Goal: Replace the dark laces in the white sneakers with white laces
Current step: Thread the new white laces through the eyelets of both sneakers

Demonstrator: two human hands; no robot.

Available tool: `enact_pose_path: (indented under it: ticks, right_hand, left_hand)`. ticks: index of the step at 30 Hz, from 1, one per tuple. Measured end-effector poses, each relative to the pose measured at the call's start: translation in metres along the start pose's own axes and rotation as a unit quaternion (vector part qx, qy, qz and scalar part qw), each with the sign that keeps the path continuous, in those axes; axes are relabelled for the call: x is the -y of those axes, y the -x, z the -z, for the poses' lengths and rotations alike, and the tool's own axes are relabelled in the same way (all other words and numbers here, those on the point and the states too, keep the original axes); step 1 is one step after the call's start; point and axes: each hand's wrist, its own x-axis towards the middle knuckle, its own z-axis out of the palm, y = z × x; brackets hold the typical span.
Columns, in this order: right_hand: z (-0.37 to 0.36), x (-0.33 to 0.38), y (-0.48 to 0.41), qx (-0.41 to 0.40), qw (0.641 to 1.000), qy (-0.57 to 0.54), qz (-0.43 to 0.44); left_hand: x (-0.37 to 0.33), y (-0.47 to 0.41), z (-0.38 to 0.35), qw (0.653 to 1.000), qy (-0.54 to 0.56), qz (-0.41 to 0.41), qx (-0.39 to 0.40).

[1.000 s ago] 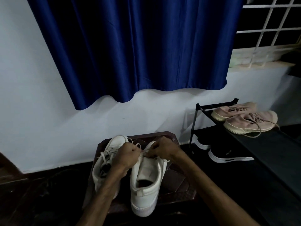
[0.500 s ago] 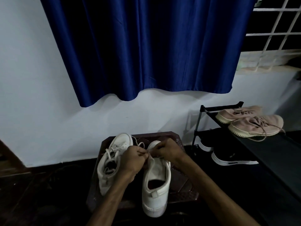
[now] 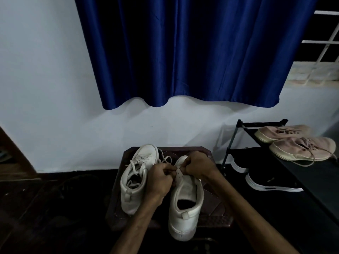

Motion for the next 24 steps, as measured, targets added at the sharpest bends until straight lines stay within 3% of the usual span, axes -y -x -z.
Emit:
enact_pose_path:
  ticks: [5, 10, 16, 19, 24]
  right_hand:
    - [0.002, 0.002, 0.001, 0.044, 0.999, -0.005, 0.001]
    - [-0.003, 0.002, 0.004, 0.028, 0.999, -0.038, 0.005]
    - [0.008, 0.003, 0.009, 0.048, 0.997, 0.010, 0.062]
    - [0.010, -0.002, 0.012, 0.014, 0.997, 0.003, 0.077]
    - [-0.001, 0.005, 0.023, -0.077, 0.993, 0.026, 0.084]
  left_hand:
    - [0.005, 0.000, -0.002, 1.000, 0.000, -0.011, -0.012]
    - [0.008, -0.005, -0.001, 0.999, -0.021, -0.028, -0.011]
    - [0.005, -0.010, -0.002, 0.988, -0.140, -0.055, -0.038]
    - [-0.001, -0.014, -0.001, 0.979, -0.187, -0.046, -0.068]
    - [-0.008, -0.007, 0.000, 0.986, -0.152, -0.012, -0.071]
